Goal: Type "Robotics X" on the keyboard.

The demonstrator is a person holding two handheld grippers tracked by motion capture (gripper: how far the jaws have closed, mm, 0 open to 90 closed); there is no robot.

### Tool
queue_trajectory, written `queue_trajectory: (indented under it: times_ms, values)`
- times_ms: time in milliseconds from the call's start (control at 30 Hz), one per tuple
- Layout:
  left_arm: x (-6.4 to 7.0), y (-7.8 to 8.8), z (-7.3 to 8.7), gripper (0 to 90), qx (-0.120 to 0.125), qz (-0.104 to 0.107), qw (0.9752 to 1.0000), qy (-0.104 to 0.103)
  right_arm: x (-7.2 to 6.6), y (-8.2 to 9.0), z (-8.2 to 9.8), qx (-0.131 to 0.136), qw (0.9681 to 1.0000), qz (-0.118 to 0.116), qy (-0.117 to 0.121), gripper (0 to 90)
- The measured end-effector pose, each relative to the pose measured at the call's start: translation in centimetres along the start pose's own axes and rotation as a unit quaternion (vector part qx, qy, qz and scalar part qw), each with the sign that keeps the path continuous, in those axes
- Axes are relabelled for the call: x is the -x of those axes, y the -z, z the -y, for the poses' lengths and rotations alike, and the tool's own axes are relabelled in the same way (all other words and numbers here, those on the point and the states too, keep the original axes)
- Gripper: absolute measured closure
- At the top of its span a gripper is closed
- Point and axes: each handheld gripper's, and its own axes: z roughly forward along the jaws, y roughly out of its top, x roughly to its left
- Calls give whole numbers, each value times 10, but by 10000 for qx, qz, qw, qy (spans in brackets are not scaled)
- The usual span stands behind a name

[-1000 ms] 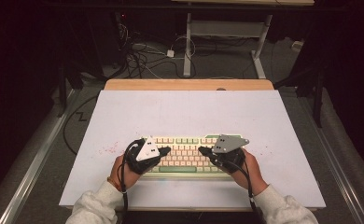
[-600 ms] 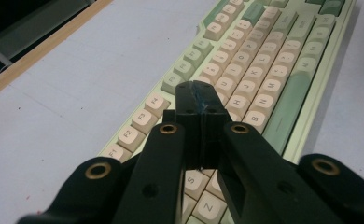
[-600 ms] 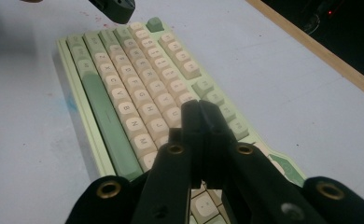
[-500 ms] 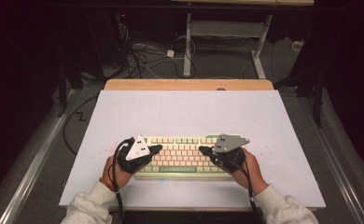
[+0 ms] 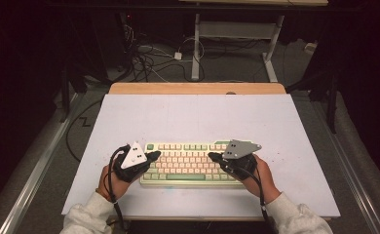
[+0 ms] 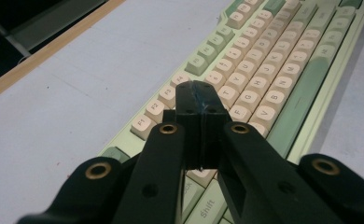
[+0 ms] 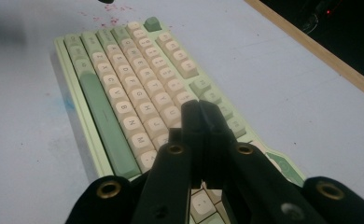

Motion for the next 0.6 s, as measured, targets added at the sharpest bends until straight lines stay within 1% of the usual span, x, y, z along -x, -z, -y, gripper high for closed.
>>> queue_trajectory:
  times_ms: [133,367,600]
  values:
    - [-2,5,5,878,22,-47,10000,70,0,-1,1,-16,10000,-7,-11,900]
    - [-3,10,13,878,7,-109,9998,135,2,-6,3,-86,9999,-13,-59,900]
    - [-4,16,23,878,-32,-142,9996,241,-1,-19,5,-254,9996,-77,15,900]
